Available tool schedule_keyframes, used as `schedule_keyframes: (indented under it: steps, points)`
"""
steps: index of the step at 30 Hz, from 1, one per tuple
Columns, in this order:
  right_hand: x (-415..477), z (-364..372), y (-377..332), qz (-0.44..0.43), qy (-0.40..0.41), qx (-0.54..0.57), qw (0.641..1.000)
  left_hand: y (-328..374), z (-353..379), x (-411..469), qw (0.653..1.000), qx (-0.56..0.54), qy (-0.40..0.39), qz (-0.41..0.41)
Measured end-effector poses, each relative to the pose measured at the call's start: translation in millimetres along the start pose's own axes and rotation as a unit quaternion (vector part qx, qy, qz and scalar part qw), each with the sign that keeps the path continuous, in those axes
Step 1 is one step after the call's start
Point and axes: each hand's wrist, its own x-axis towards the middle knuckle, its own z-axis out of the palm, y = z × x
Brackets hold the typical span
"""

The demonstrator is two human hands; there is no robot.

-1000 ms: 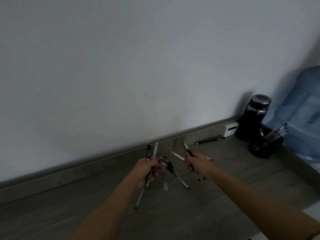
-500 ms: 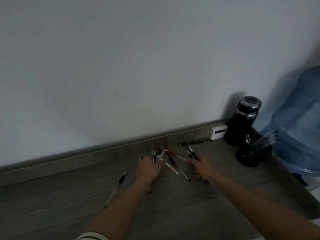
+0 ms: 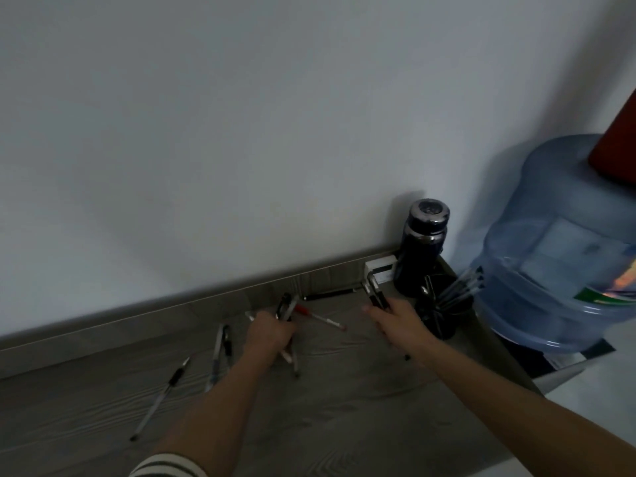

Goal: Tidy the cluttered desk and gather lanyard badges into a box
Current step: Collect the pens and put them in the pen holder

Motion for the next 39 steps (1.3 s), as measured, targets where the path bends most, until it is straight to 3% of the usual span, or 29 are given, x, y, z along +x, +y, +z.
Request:
schedule_keyframes:
  steps: [4,7,11,17,23,28,34,39]
  points:
    - [-6,-30,-40,-0.104,0.042,0.048,0.993,27,-5,-11,0.98,-0.199,-0.003,0.012]
    - [-5,-64,-65,-0.168,0.148,-0.033,0.974,63,-15,-24,0.952,-0.29,-0.087,0.034]
    - [1,-112,-82,-0.195,0.251,-0.172,0.932,120,-17,-45,0.934,-0.3,-0.168,0.099]
    - [2,-141,-58,-0.108,0.186,-0.289,0.933,186,11,-75,0.903,-0.334,-0.213,0.169]
    - [0,-144,-50,-0.101,0.168,-0.322,0.926,218,48,-94,0.909,-0.253,-0.161,0.288]
    - [0,-151,-46,-0.093,0.14,-0.39,0.905,223,68,-98,0.903,-0.241,-0.166,0.314]
    - [0,-170,-56,-0.095,0.094,-0.262,0.956,223,85,-98,0.894,-0.263,-0.185,0.312]
    - [-8,-179,-53,-0.097,0.125,-0.122,0.98,226,104,-102,0.892,-0.285,-0.212,0.28]
